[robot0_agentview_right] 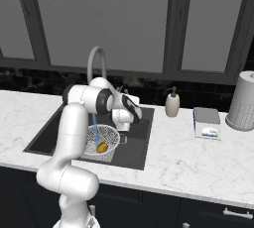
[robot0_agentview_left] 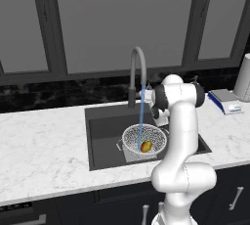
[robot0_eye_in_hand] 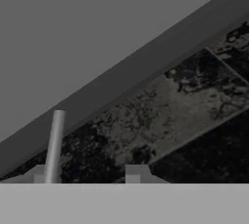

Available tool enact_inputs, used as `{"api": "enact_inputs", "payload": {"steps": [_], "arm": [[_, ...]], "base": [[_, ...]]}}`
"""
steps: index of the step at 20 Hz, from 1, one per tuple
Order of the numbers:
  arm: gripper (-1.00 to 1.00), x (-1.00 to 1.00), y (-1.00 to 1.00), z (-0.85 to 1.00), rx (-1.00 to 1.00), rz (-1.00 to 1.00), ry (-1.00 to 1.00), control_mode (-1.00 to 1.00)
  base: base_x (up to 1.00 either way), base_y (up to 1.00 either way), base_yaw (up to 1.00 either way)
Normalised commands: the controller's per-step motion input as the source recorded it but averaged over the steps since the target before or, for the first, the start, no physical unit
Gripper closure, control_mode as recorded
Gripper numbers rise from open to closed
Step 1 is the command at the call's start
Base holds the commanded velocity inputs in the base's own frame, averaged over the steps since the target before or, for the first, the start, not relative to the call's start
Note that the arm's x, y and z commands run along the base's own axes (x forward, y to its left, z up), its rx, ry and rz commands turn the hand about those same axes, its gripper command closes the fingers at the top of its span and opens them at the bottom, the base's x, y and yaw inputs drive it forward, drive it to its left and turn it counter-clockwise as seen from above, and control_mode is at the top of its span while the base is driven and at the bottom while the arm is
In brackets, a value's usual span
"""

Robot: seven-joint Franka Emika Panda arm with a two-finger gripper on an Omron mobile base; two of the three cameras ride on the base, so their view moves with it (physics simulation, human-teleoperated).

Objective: Put the colander in the sink, put the mango in the colander, and turn on the sink faucet and pour water over the colander.

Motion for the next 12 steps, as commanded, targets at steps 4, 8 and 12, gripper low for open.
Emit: {"api": "enact_inputs", "payload": {"steps": [4,8,12], "arm": [[1.00,0.07,-0.96,0.56,0.16,-0.33,0.22,-1.00],[1.00,-0.02,-0.82,1.00,0.17,-0.13,0.29,-1.00],[1.00,-0.16,-0.74,1.00,0.21,0.00,0.37,-1.00]], "base": [[0.00,0.00,0.00],[0.00,0.00,0.00],[0.00,0.00,0.00]]}}
